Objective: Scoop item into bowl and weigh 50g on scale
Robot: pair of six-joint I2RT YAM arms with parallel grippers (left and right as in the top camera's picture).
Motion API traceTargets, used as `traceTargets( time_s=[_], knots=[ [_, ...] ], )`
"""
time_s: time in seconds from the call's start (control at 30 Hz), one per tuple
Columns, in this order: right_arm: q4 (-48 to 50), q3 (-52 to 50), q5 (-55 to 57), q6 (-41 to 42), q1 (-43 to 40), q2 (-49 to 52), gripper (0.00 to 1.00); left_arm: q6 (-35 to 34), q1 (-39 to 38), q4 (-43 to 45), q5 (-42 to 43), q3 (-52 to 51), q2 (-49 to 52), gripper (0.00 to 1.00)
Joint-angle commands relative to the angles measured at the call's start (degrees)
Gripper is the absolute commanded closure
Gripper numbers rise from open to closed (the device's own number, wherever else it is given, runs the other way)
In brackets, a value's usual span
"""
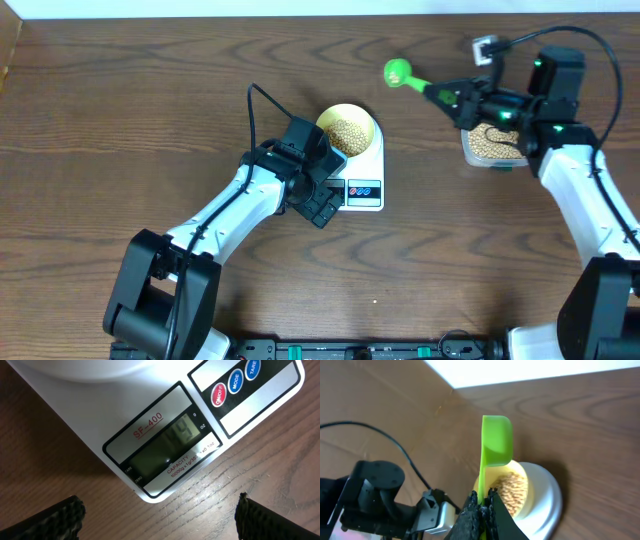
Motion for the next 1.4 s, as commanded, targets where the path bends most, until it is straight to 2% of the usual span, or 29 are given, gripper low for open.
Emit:
traceTargets(
  time_s=[0.0, 0.37, 0.63, 0.87, 1.1, 1.37],
  knots=[
    [0.2, 1.1, 2.7, 0.1, 2.6, 0.4, 0.99, -0.5, 0.0, -0.1, -0.7, 0.0, -1.2, 0.02],
    [0.2, 1.1, 3.1, -17.6, 7.1, 0.4, 0.99, -0.5, 0.0, -0.1, -0.7, 0.0, -1.2, 0.02],
    [0.6, 1.1, 3.1, -27.0, 7.6, 0.4, 0.99, -0.5, 0.0, -0.1, -0.7, 0.0, -1.2, 0.02],
    [1.8, 1.1, 6.0, -28.2, 9.4, 0.4, 0.99, -0.5, 0.0, -0.1, -0.7, 0.0, -1.2, 0.02],
    [0.5, 1.1, 12.7, -32.9, 11.5, 0.4, 0.99, -0.5, 0.0, -0.1, -0.7, 0.0, -1.2, 0.02],
    [0.5, 1.1, 12.9, -33.0, 11.7, 0.4, 0.99, -0.5, 0.0, -0.1, -0.7, 0.0, -1.2, 0.02]
  ],
)
